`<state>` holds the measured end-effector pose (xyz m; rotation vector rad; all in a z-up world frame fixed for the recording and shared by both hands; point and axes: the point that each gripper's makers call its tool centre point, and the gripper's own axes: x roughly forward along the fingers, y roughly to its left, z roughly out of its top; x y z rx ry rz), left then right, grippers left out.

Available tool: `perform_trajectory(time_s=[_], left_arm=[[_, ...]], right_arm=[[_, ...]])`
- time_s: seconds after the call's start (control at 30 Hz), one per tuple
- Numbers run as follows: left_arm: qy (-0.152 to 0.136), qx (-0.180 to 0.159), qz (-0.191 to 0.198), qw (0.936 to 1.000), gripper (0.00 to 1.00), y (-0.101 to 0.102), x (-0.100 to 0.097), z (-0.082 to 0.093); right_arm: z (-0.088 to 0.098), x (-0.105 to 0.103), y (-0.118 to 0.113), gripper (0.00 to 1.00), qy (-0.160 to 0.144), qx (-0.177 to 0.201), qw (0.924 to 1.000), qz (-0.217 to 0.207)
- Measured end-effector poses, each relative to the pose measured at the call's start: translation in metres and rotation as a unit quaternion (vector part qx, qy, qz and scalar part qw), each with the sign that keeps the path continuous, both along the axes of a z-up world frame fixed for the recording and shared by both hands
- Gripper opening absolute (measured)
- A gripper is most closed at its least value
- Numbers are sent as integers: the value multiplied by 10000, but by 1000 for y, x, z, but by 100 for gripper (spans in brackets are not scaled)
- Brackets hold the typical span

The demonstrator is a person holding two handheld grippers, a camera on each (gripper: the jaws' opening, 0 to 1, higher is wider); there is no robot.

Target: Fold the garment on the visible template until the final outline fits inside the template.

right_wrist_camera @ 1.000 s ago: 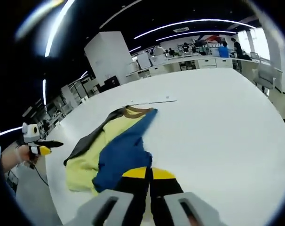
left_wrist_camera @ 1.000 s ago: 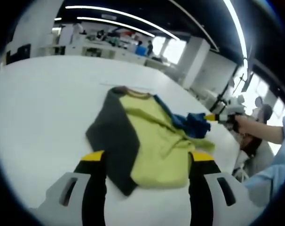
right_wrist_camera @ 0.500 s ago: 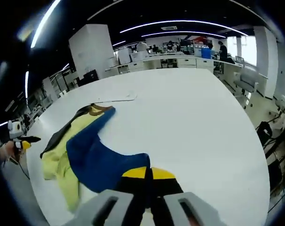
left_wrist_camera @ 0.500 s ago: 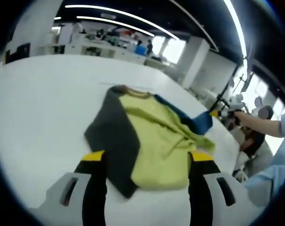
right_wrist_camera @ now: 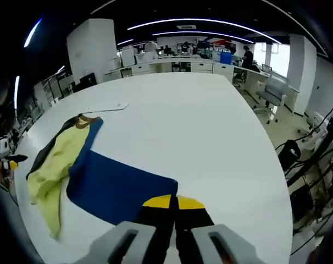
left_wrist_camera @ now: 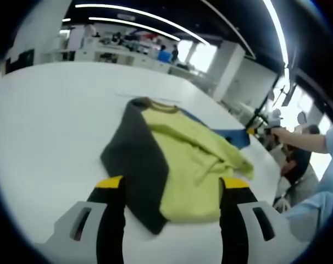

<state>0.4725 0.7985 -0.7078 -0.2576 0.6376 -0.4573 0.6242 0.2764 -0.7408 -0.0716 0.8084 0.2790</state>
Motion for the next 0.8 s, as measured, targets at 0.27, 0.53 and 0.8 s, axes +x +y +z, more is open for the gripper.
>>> perform_trajectory(time_s=[0.27, 0.53, 0.8], left_arm=[[76, -18, -2, 10000, 65, -1, 2, -5], [125, -53, 7, 9999, 65, -1, 3, -10], [189, -88, 59, 9998, 65, -1, 3, -15]], right_arm=[[-2, 18, -34, 0, 23, -295, 9992, -253], [-2, 15, -59, 0, 113, -539, 9969, -555], [-6, 13, -72, 0, 221, -500, 9952, -806]])
